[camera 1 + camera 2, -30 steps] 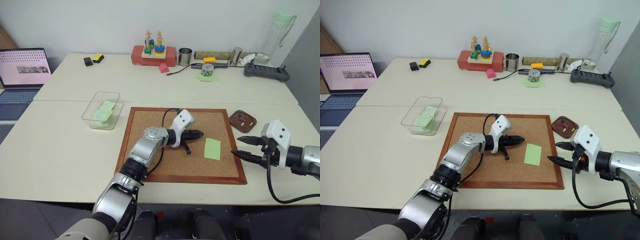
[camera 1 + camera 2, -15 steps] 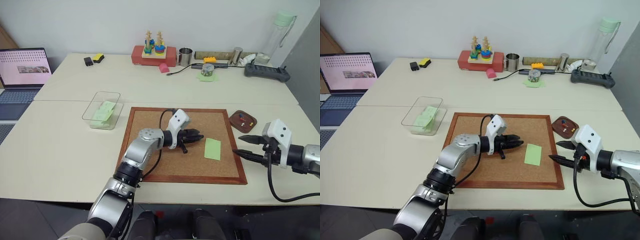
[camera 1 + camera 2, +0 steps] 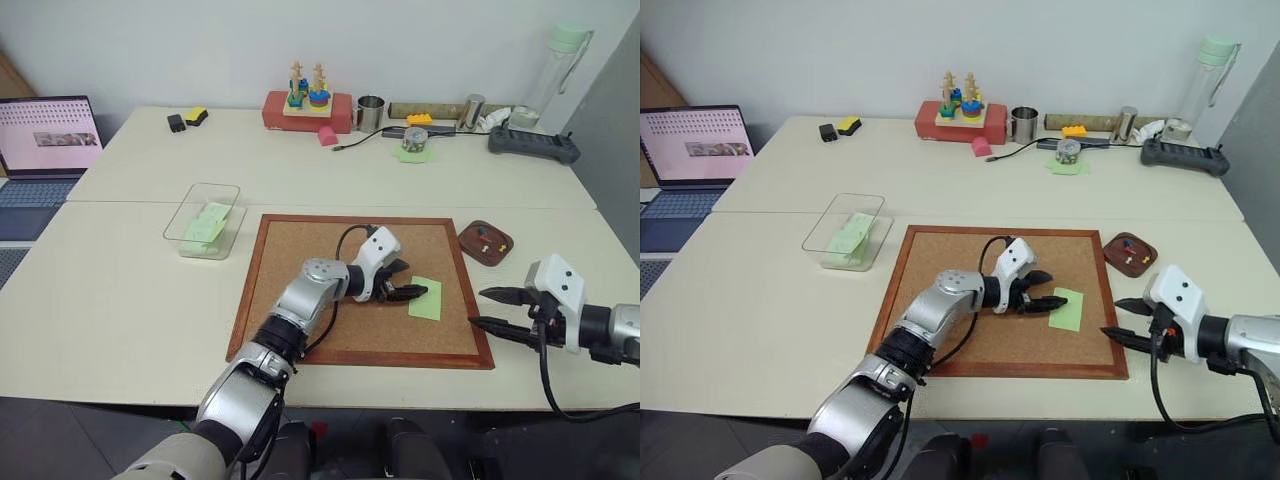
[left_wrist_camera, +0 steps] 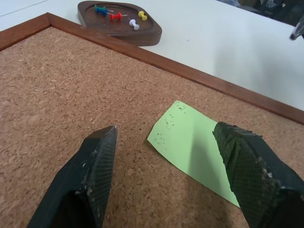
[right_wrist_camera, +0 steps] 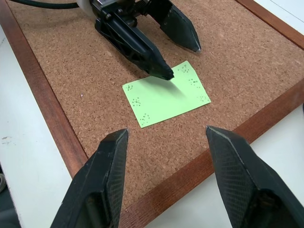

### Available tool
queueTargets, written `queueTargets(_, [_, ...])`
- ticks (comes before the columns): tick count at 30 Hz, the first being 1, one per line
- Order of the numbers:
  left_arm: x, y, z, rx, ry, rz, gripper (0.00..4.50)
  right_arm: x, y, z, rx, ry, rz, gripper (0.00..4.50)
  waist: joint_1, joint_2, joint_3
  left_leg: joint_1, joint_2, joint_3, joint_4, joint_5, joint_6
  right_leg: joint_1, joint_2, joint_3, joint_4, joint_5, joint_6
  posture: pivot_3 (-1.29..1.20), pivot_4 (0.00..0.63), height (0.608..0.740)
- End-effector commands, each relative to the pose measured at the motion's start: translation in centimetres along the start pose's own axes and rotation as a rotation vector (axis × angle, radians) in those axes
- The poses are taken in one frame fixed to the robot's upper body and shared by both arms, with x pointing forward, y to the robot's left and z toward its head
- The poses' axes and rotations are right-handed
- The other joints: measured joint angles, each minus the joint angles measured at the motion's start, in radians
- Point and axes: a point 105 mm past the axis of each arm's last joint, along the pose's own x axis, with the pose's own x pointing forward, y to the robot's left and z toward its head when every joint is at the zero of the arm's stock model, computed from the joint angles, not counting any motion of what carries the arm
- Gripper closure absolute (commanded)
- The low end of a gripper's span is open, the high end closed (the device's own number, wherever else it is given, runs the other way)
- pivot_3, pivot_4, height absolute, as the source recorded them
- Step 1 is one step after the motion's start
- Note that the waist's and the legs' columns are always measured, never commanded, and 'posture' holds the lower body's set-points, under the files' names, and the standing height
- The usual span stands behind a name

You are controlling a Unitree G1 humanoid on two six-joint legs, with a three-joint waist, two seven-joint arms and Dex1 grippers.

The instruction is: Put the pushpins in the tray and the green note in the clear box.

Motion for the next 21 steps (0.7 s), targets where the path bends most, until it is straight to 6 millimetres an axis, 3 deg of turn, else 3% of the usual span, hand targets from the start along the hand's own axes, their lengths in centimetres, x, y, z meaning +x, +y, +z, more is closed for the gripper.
queueTargets(1, [0.6,-0.5,-0.2,0.036,0.022,-0.058,1.09,-0.7,0.0,1.0,-0.038,-0.018,-0.029,1.82,0.001,0.000,0.000,0.000,0.000,0.000,0.000,0.000,0.000,0.000,0.000,0.000,0.000,0.000,0.000,0.00,0.150,0.740])
queueTargets(7, [1.2,-1.3,-0.9,0.020,0.045,-0.122,1.09,-0.8,0.2,1.1,-0.035,-0.018,-0.036,1.82,0.001,0.000,0.000,0.000,0.000,0.000,0.000,0.000,0.000,0.001,0.000,0.000,0.000,0.000,0.000,0.00,0.150,0.740])
queueTargets(21, [1.9,-1.9,-2.9,0.076,0.113,-0.138,3.12,-0.8,0.5,1.2,-0.024,-0.022,-0.040,1.82,0.005,0.000,-0.001,0.000,0.000,-0.001,0.000,0.000,0.000,0.001,-0.001,0.000,0.000,0.000,0.001,0.00,0.150,0.740])
